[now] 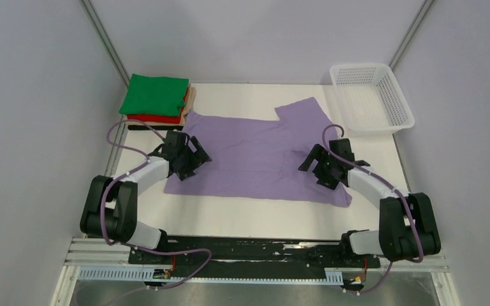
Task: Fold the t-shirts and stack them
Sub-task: Fold the flattened tshirt in 1/3 of the way
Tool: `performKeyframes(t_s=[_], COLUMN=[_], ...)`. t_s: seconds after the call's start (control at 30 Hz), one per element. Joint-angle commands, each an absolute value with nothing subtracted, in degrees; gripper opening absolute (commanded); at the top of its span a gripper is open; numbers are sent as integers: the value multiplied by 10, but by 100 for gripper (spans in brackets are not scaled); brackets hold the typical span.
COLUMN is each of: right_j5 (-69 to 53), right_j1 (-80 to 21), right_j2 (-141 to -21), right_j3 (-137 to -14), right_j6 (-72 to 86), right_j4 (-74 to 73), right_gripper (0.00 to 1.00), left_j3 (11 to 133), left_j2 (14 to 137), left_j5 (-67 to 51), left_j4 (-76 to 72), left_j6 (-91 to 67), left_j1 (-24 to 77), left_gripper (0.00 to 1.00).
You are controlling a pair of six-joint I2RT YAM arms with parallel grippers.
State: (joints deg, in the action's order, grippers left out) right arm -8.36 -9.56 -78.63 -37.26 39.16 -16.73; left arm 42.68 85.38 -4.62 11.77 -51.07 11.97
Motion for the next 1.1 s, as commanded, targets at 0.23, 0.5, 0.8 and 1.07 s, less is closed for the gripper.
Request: performKeyframes(t_s=[0.23,0.5,0.8,1.07], right_j5=[-16,42,-28,-56], right_j1=[-92,-91,-91,-91], right_j2=[-611,-575,-551,-495], right_j3=[-264,-271,-328,-317], right_j6=[475,470,358,324], right_j4=[-370,-376,-300,-217], right_gripper=[100,100,100,100], left_j3=[262,252,359,522], left_j2=[639,588,609,719], left_j5=[-56,-35,23,121], left_j4=[332,351,353,337], left_j6=[-561,-580,-547,-490], left_j1=[195,221,221,174], left_gripper=[100,100,100,100])
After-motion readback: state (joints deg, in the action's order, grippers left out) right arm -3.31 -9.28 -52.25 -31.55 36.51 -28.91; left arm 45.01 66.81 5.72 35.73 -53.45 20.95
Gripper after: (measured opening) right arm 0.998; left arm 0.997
